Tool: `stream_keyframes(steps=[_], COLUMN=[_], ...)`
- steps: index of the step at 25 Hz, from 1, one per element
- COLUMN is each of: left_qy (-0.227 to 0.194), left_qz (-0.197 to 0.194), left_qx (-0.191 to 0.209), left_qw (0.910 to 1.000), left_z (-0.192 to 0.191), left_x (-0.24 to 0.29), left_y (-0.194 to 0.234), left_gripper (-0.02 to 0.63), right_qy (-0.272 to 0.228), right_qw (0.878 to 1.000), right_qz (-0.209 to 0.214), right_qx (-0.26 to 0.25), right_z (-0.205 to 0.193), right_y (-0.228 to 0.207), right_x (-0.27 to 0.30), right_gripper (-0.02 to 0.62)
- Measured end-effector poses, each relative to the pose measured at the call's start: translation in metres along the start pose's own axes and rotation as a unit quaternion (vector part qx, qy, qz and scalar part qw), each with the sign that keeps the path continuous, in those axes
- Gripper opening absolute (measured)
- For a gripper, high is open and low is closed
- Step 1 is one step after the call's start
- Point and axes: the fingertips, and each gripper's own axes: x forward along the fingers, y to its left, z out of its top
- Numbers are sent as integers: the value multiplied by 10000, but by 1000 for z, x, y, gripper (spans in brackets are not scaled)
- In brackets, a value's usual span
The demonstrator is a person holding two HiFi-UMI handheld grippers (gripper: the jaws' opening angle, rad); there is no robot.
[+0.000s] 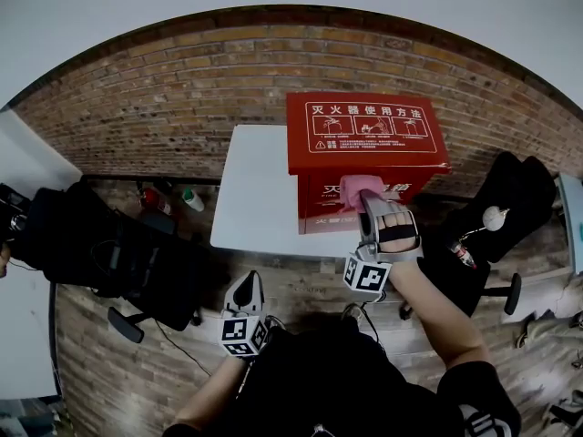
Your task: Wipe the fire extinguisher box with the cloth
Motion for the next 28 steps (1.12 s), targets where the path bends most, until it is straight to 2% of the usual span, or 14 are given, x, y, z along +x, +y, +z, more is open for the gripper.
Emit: stream_keyframes(steps=[28], left_qy=[207], left_qz=[9], left_qx=[80], left_qw=[9998], left_z=[-13], left_x=[-1], left_y=[-8], left_gripper=[34], right_qy=[-150], right_qw=[9985], right_qz=[535], right_qx=[-20], right_z=[-4], right_y=[69], right_x=[2], right_gripper=[103])
